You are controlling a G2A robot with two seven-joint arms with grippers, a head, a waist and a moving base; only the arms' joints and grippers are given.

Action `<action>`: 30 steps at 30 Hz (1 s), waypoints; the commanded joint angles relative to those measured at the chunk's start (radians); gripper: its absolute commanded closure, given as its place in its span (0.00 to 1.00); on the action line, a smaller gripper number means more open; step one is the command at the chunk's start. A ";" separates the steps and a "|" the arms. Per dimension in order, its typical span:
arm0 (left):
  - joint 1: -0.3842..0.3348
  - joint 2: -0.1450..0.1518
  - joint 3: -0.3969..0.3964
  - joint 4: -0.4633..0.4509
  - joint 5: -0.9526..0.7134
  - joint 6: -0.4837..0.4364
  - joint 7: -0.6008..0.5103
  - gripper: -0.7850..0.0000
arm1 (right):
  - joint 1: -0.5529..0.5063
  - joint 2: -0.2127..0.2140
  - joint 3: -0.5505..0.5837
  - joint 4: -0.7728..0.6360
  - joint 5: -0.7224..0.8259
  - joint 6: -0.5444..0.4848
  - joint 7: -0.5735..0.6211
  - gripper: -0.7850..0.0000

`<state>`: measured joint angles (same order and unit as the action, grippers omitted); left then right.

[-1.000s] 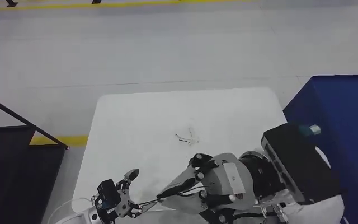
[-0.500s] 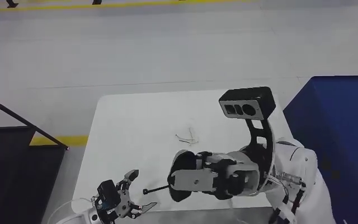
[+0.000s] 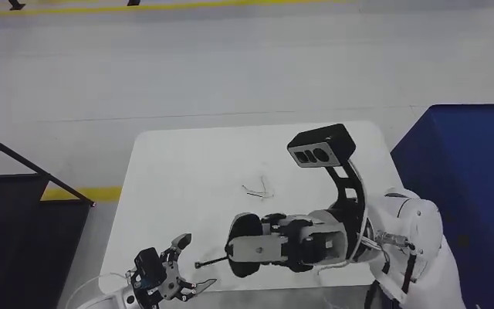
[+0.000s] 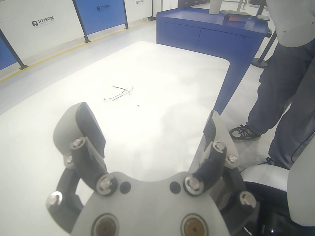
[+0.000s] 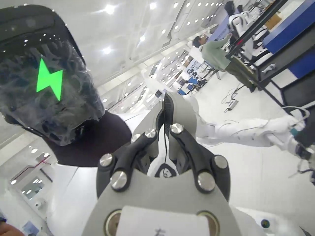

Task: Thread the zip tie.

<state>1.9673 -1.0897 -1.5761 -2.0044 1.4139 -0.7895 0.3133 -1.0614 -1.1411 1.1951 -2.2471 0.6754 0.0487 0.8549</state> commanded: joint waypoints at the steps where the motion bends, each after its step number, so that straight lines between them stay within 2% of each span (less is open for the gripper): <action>1: 0.000 0.000 0.000 0.000 0.000 0.000 0.000 0.00 | -0.015 0.007 0.040 0.053 -0.046 0.013 0.023 1.00; 4: 0.000 0.000 0.000 0.000 0.000 0.000 0.000 0.00 | -0.077 0.018 0.125 0.134 -0.045 0.014 0.034 1.00; 11: 0.000 0.000 0.000 0.000 0.000 0.000 0.000 0.00 | -0.280 0.044 0.410 0.303 0.040 -0.073 0.093 1.00; 16: 0.000 0.000 0.000 0.000 0.000 0.000 0.000 0.00 | -0.382 0.057 0.569 0.365 0.072 -0.064 0.131 1.00; 18: 0.000 0.000 0.000 0.000 0.000 0.000 0.000 0.00 | -0.396 0.058 0.599 0.349 0.076 -0.096 0.121 1.00; 30: 0.000 0.000 0.000 0.000 0.000 0.000 0.000 0.00 | -0.396 0.058 0.599 0.349 0.076 -0.096 0.121 1.00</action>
<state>1.9673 -1.0897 -1.5761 -2.0044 1.4139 -0.7895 0.3133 -1.4577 -1.0835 1.7937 -1.8977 0.7514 -0.0470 0.9760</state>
